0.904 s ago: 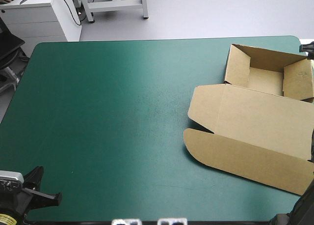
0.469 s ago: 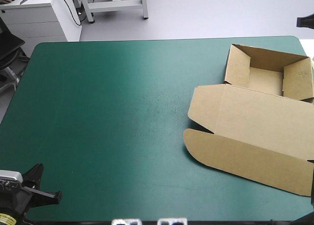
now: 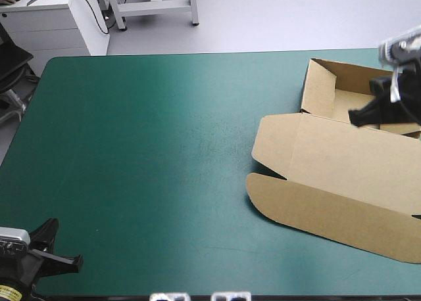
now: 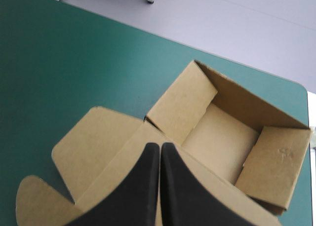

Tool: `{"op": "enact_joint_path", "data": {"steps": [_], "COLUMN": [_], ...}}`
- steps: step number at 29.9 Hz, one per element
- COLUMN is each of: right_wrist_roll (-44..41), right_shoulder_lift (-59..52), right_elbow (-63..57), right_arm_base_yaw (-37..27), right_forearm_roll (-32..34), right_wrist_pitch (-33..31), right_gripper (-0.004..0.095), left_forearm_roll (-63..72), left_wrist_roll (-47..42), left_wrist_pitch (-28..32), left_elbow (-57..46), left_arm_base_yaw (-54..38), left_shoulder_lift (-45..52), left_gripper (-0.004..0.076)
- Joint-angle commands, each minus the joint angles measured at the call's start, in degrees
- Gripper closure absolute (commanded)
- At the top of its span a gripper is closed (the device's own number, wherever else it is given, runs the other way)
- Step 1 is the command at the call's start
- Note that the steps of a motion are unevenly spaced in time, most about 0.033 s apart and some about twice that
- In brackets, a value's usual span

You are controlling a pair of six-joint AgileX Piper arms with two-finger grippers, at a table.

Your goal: Fold the box

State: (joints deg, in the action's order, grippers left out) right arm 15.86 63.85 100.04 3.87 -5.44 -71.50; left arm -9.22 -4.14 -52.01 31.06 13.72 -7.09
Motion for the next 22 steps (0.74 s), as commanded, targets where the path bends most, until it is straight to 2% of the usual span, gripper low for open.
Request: {"op": "enact_joint_path", "data": {"steps": [1, 6, 10, 13, 22], "right_wrist_roll": [-2.0, -5.3, -7.1, -9.7, -12.6], "right_shoulder_lift": [-9.3, -24.0, -35.0, -41.7, -53.2], "right_elbow": [-8.6, -24.1, -36.0, -42.7, -58.8], "right_arm_base_yaw": [2.0, 2.0, 2.0, 2.0, 2.0], "right_forearm_roll": [3.9, 7.6, 8.3, 9.2, 9.5], "right_wrist_pitch": [0.9, 5.6, 11.5, 13.3, 17.3], "right_gripper": [0.0914, 0.0913, 0.0912, 0.0912, 0.0912], "left_forearm_roll": [0.4, 2.3, 2.7, 2.7, 4.4], "left_wrist_roll": [-0.6, -0.6, -0.6, -0.6, -0.6], "left_wrist_pitch": [4.4, 4.4, 4.4, 4.4, 4.4], "left_elbow": [1.4, 1.4, 1.4, 1.4, 1.1], "left_arm_base_yaw": [0.3, 0.3, 0.3, 0.3, 0.3], "left_shoulder_lift": [-1.1, -1.1, -1.1, -1.1, -1.1], "left_gripper": [0.0732, 0.0732, 0.0732, 0.0732, 0.0732]}}
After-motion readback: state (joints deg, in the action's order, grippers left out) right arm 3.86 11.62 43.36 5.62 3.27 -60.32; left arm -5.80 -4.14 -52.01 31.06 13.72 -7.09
